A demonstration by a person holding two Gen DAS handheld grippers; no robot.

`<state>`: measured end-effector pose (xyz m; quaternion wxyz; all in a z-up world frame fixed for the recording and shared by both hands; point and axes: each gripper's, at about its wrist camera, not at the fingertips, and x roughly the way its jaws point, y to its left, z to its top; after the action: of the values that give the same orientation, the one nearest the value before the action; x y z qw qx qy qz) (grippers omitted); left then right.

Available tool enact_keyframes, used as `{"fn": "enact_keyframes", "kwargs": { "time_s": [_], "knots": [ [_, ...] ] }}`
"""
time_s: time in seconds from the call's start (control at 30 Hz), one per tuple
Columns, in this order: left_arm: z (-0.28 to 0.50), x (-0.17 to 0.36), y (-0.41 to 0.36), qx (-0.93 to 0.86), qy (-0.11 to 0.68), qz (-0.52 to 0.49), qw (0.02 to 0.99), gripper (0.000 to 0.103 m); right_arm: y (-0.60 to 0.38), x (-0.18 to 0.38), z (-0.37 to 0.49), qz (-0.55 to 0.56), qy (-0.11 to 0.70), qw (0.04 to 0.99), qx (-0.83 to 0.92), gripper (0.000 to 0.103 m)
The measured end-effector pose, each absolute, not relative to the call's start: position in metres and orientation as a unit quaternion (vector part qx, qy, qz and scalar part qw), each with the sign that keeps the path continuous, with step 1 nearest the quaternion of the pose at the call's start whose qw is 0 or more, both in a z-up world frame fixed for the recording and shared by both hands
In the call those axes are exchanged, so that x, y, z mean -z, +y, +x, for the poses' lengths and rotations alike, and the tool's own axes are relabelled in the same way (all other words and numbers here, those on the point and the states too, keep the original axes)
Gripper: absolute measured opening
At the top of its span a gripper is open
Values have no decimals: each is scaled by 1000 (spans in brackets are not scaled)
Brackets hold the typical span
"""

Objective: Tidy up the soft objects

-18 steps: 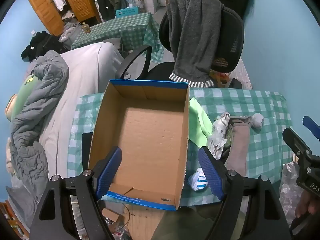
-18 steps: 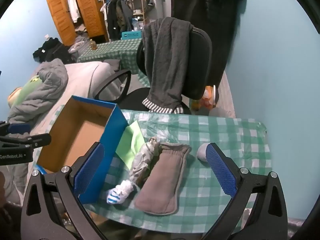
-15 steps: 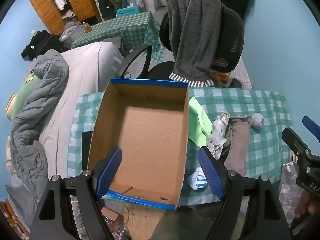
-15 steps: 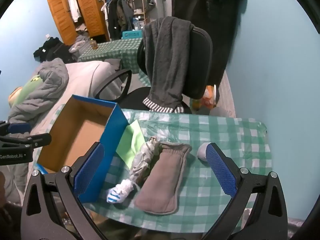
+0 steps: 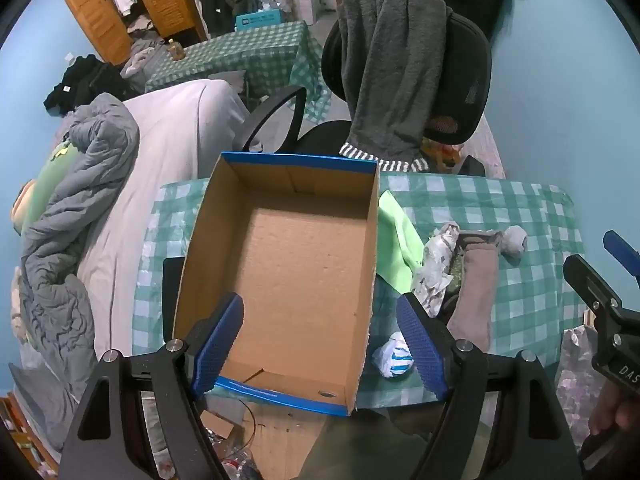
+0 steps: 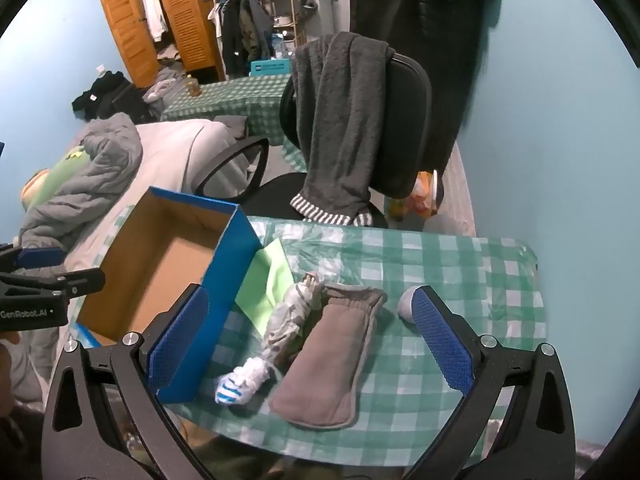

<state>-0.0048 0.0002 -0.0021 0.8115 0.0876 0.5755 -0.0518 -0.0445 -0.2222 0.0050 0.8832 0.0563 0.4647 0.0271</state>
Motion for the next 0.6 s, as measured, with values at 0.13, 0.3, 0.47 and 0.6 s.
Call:
{"fn": "enact_keyframes", "kwargs": {
  "time_s": [0.13, 0.3, 0.47, 0.6],
  "knots": [
    [-5, 2, -1, 53, 576, 85, 811, 80, -223, -4, -44, 56, 465, 883, -28, 101],
    [-5, 1, -1, 53, 576, 85, 811, 80, -223, -4, -44, 56, 465, 883, -29, 101],
    [-4, 1, -1, 54, 577, 86, 811, 80, -223, -4, -44, 57, 466, 882, -29, 101],
    [-4, 0, -2, 56, 578, 83, 810, 80, -223, -4, -44, 56, 467, 882, -30, 101]
  ]
}}
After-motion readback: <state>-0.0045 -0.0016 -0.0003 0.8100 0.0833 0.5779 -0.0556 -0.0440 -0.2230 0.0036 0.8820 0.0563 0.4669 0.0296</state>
